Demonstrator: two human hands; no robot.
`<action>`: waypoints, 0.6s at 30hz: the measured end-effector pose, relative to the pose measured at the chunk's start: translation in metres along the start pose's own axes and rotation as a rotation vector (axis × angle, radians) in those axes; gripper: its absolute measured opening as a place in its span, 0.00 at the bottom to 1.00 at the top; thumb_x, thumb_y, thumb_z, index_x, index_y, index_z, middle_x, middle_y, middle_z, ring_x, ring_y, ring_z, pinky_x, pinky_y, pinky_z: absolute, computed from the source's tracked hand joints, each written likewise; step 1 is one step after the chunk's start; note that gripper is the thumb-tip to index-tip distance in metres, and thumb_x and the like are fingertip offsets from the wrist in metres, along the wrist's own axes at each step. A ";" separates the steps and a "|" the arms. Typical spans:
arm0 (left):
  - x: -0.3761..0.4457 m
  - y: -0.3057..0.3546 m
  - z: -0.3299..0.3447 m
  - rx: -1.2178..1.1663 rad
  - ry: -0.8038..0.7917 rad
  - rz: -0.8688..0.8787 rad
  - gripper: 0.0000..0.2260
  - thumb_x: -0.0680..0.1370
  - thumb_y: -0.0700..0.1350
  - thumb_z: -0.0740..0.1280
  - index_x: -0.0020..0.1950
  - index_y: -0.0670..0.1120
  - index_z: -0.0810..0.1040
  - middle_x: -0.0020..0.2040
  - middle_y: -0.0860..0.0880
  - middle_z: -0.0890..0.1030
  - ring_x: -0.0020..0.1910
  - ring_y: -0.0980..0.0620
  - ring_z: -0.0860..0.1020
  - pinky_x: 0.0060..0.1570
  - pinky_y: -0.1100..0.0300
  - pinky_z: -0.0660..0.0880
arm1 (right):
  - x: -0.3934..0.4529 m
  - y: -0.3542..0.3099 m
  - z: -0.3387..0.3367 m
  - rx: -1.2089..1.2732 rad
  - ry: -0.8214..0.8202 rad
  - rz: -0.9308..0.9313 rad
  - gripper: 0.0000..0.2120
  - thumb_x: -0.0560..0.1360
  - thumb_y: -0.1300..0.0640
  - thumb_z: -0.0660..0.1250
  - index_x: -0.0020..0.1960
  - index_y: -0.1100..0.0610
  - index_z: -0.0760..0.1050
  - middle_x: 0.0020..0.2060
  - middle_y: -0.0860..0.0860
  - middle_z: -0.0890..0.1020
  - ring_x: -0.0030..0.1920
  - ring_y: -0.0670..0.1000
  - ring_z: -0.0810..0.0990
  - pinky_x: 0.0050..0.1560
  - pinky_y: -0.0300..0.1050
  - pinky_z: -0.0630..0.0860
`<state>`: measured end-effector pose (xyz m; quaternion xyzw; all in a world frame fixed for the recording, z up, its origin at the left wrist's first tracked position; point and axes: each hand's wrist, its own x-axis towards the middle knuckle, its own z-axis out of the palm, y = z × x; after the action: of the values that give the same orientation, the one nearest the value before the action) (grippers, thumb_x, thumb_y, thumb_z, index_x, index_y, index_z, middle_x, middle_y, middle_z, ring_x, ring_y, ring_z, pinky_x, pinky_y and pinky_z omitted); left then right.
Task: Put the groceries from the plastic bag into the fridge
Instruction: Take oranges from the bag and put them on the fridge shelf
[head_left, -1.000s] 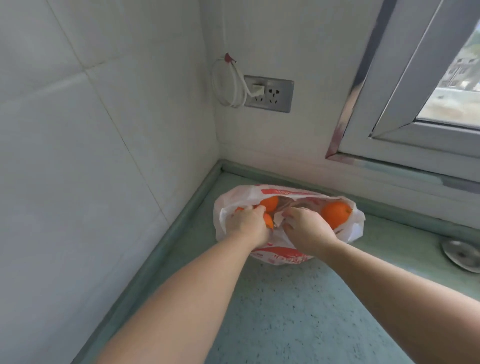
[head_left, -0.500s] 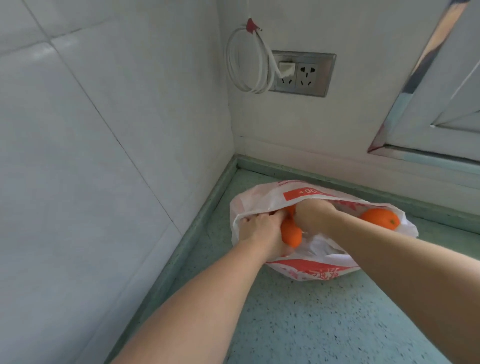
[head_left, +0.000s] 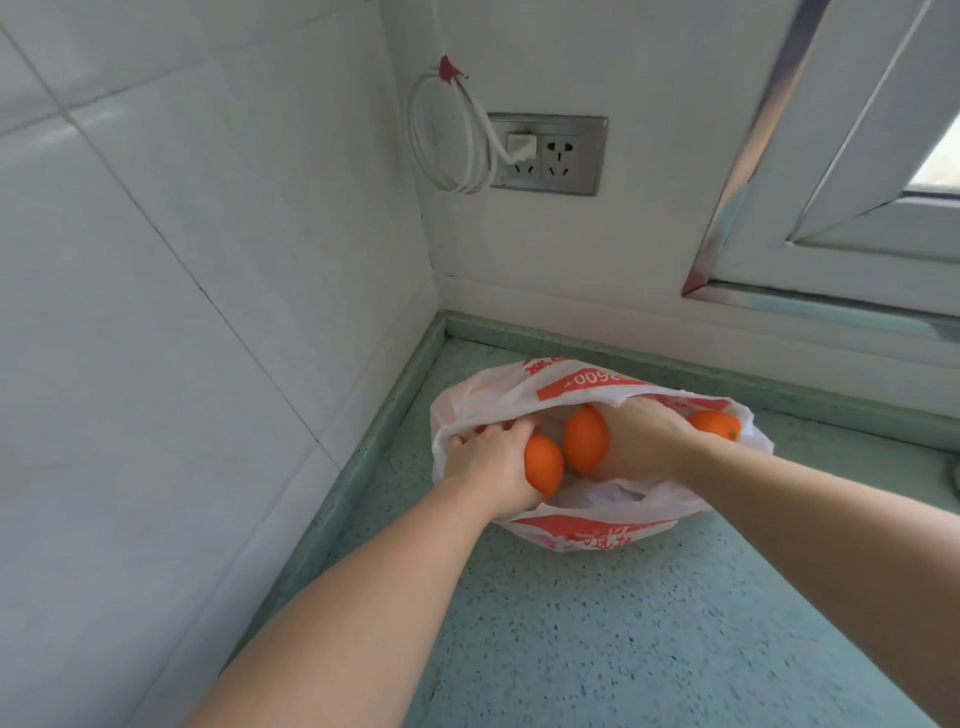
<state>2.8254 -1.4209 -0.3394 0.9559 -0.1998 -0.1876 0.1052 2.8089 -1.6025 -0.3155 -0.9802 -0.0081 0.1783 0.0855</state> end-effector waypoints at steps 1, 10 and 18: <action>-0.002 0.004 -0.001 -0.005 0.009 -0.010 0.34 0.70 0.58 0.69 0.72 0.59 0.59 0.70 0.47 0.70 0.66 0.41 0.71 0.66 0.42 0.64 | -0.006 0.002 -0.002 0.024 0.021 0.011 0.30 0.66 0.39 0.67 0.65 0.45 0.66 0.56 0.50 0.76 0.55 0.55 0.78 0.55 0.49 0.75; -0.038 0.053 -0.023 -0.062 0.079 0.055 0.34 0.68 0.56 0.73 0.70 0.59 0.61 0.65 0.51 0.69 0.58 0.44 0.75 0.50 0.49 0.76 | -0.074 0.028 -0.018 0.145 0.153 0.045 0.44 0.58 0.41 0.76 0.69 0.48 0.62 0.66 0.49 0.70 0.62 0.55 0.74 0.56 0.51 0.74; -0.095 0.111 -0.052 -0.073 0.228 0.080 0.35 0.67 0.55 0.74 0.70 0.57 0.63 0.68 0.53 0.66 0.62 0.46 0.73 0.46 0.53 0.74 | -0.158 0.053 -0.051 0.165 0.236 0.035 0.39 0.61 0.44 0.74 0.68 0.46 0.61 0.57 0.50 0.72 0.54 0.55 0.75 0.50 0.52 0.78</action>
<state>2.7279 -1.4742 -0.2317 0.9579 -0.2174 -0.0804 0.1694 2.6781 -1.6700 -0.2222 -0.9840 0.0336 0.0635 0.1629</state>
